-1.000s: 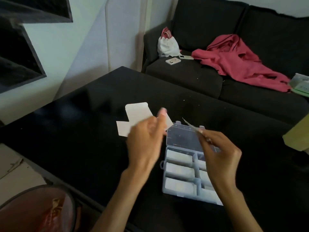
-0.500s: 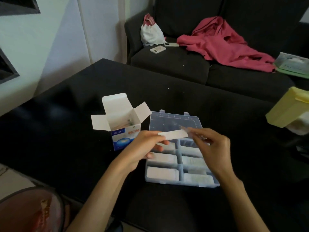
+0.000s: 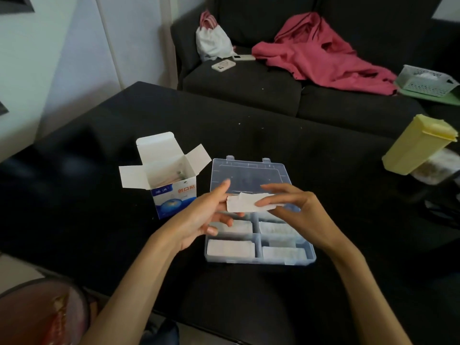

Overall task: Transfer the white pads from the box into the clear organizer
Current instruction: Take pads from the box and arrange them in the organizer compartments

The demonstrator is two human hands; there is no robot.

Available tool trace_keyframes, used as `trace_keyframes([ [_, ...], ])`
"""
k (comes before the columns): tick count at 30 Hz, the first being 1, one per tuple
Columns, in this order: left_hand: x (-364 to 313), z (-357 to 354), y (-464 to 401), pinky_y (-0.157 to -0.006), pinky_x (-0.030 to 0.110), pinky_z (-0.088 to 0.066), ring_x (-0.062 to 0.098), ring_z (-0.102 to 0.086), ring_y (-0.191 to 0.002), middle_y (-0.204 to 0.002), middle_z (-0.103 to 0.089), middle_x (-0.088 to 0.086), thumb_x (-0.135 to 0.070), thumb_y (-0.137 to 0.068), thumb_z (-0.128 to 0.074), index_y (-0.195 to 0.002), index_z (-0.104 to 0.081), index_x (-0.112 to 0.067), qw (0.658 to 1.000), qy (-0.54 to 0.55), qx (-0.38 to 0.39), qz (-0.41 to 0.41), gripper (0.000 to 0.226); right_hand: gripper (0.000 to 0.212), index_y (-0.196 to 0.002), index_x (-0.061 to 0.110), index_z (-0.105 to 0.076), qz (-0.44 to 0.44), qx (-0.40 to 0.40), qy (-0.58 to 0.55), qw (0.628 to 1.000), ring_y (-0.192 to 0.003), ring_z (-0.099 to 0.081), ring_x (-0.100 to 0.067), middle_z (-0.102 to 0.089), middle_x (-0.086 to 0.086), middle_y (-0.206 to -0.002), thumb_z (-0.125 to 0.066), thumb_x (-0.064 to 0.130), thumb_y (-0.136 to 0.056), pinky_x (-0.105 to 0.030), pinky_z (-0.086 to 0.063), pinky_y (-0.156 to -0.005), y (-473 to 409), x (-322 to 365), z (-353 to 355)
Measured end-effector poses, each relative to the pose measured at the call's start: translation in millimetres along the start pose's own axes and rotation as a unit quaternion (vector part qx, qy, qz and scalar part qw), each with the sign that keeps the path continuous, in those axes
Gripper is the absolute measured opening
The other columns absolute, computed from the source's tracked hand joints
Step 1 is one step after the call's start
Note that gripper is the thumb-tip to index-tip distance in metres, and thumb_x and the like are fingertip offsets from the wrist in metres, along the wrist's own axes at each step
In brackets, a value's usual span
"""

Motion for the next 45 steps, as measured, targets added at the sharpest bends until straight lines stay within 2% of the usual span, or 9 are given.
trace_keyframes([
  [6,1,-6,-2,-0.066,0.019,-0.041,0.003,-0.05,-0.07,-0.081,-0.055,-0.009,-0.038,-0.098,-0.041,-0.118,-0.052,-0.03,0.977,-0.192,0.024,-0.086,0.023,0.034,-0.094,0.032,-0.07,-0.005,0.03,-0.023,0.999,-0.116,-0.05,0.002,-0.057,0.015,-0.123,-0.053,0.003,-0.09,-0.013,-0.045,-0.093,-2,3,-9],
  [11,-3,-20,-13,-0.078,0.018,-0.046,0.003,-0.059,-0.084,-0.1,-0.062,-0.012,-0.041,-0.098,-0.038,-0.137,-0.041,-0.024,0.931,-0.309,-0.067,-0.184,0.043,0.022,-0.114,0.03,-0.05,-0.175,0.01,-0.221,0.959,-0.111,-0.054,-0.016,-0.052,0.007,-0.122,-0.046,0.021,-0.094,-0.028,-0.053,-0.082,2,-4,7],
  [15,-2,-41,-18,-0.089,0.031,-0.051,0.013,-0.059,-0.108,-0.126,-0.059,-0.005,-0.053,-0.094,-0.035,-0.134,-0.043,-0.026,0.873,-0.411,-0.135,-0.224,0.049,0.02,-0.114,0.034,-0.041,-0.153,0.0,-0.095,0.984,-0.099,-0.055,-0.012,-0.048,0.011,-0.11,-0.043,0.025,-0.097,-0.019,-0.053,-0.067,10,-8,5],
  [18,1,-54,-17,-0.086,0.028,-0.051,0.011,-0.059,-0.101,-0.118,-0.061,-0.006,-0.056,-0.092,-0.037,-0.129,-0.048,-0.026,0.858,-0.435,-0.123,-0.243,0.048,0.017,-0.102,0.031,-0.051,-0.111,-0.028,-0.05,0.992,-0.098,-0.058,-0.01,-0.053,0.012,-0.104,-0.053,0.017,-0.092,-0.018,-0.054,-0.068,17,-11,18],
  [22,5,-55,-13,-0.07,0.017,-0.043,0.002,-0.049,-0.079,-0.096,-0.059,-0.014,-0.054,-0.086,-0.053,-0.107,-0.062,-0.03,0.837,-0.464,-0.09,-0.276,0.033,0.015,-0.093,0.027,-0.064,-0.156,0.055,0.004,0.986,-0.093,-0.062,-0.006,-0.063,0.009,-0.099,-0.063,0.015,-0.084,-0.02,-0.055,-0.073,32,-22,33],
  [28,13,-50,-10,-0.082,0.016,-0.046,0.0,-0.058,-0.095,-0.108,-0.067,-0.017,-0.041,-0.082,-0.068,-0.109,-0.066,-0.038,0.833,-0.472,-0.059,-0.281,0.027,0.018,-0.085,0.035,-0.063,-0.182,0.113,0.141,0.967,-0.095,-0.054,-0.004,-0.057,0.014,-0.102,-0.07,0.02,-0.081,-0.027,-0.048,-0.088,37,-30,29],
  [33,18,-61,-8,-0.077,0.016,-0.042,0.007,-0.059,-0.098,-0.116,-0.065,-0.013,-0.036,-0.087,-0.064,-0.117,-0.064,-0.038,0.791,-0.533,-0.035,-0.299,0.03,0.019,-0.087,0.036,-0.064,-0.169,0.102,0.173,0.965,-0.097,-0.052,-0.004,-0.055,0.012,-0.108,-0.073,0.022,-0.079,-0.029,-0.049,-0.089,34,-30,23],
  [37,14,-67,-10,-0.091,0.022,-0.044,0.007,-0.057,-0.106,-0.124,-0.06,-0.016,-0.037,-0.086,-0.064,-0.118,-0.063,-0.038,0.781,-0.531,-0.043,-0.327,0.032,0.014,-0.09,0.037,-0.063,-0.178,0.144,0.18,0.957,-0.098,-0.051,-0.005,-0.057,0.008,-0.112,-0.067,0.025,-0.084,-0.026,-0.046,-0.088,36,-34,19],
  [45,27,-68,-15,-0.086,0.028,-0.051,0.012,-0.063,-0.093,-0.108,-0.069,-0.008,-0.035,-0.094,-0.052,-0.119,-0.064,-0.035,0.744,-0.584,-0.02,-0.325,0.027,0.02,-0.106,0.029,-0.07,-0.205,0.175,0.258,0.928,-0.097,-0.056,-0.008,-0.062,0.005,-0.116,-0.06,0.026,-0.088,-0.026,-0.05,-0.085,39,-39,14],
])
Point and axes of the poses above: each hand's wrist, its own y-axis away from the middle knuckle, its own z-axis out of the back of the hand, x = y × z, the point moved 3 cm from there along -y, towards the middle knuckle
